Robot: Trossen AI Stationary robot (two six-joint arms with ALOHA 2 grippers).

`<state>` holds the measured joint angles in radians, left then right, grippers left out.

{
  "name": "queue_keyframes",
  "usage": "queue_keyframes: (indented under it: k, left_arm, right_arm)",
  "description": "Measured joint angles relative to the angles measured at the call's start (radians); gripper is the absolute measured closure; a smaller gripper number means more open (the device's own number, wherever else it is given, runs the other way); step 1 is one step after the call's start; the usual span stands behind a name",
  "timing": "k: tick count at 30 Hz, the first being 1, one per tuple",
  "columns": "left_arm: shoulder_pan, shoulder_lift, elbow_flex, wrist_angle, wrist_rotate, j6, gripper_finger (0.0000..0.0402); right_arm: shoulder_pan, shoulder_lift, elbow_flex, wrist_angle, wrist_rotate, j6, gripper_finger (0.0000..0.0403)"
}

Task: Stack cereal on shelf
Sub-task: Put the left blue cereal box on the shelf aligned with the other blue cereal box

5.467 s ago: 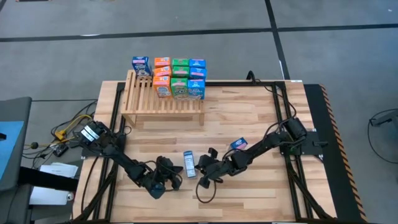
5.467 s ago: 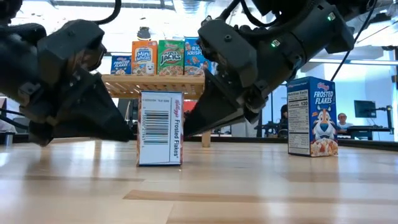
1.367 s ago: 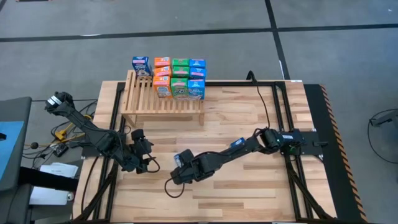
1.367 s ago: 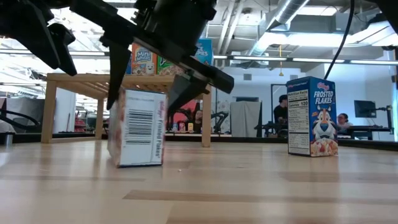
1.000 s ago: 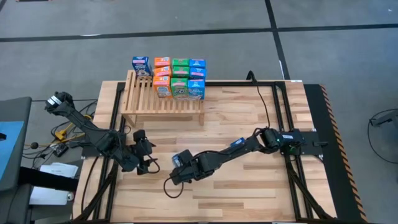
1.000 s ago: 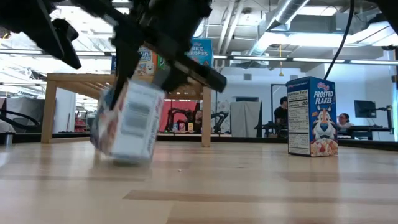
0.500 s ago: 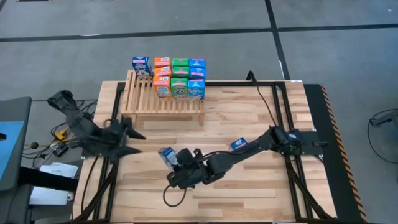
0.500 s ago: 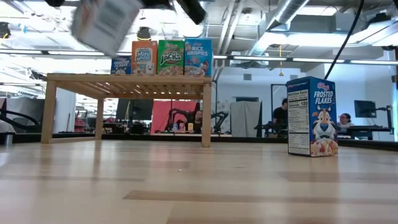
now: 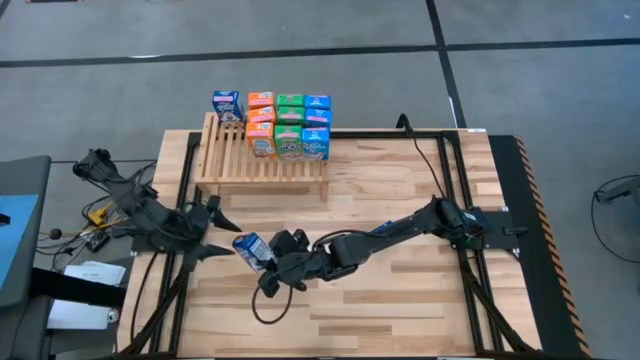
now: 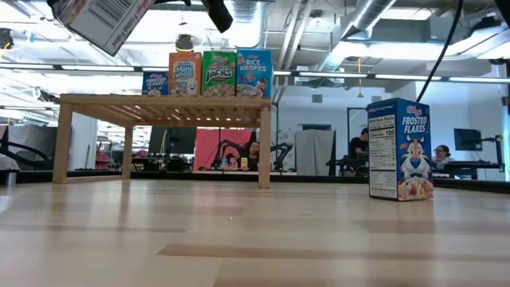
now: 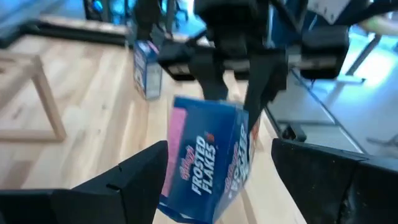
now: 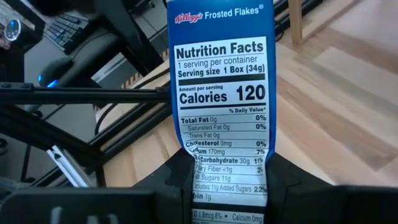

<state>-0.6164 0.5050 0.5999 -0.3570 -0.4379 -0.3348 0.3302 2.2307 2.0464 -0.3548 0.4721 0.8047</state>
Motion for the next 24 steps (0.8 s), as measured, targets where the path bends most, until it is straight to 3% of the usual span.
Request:
queue_keyframes:
  k: [7, 16, 24]
  left_arm:
    - [0.057, 0.065, 0.000, 0.021, 0.025, -0.013, 0.0105]
    - [0.135, 0.127, 0.000, 0.129, 0.300, 0.016, 0.0097]
    - [0.150, 0.143, 0.000, 0.149, 0.326, 0.010, 0.0124]
  right_arm:
    - [0.012, 0.001, 0.000, 0.012, -0.001, -0.021, 0.0269]
    - [0.023, 0.001, 0.000, 0.033, -0.012, -0.108, 0.0269]
    - [0.022, 0.001, 0.000, 0.038, -0.034, -0.107, 0.0269]
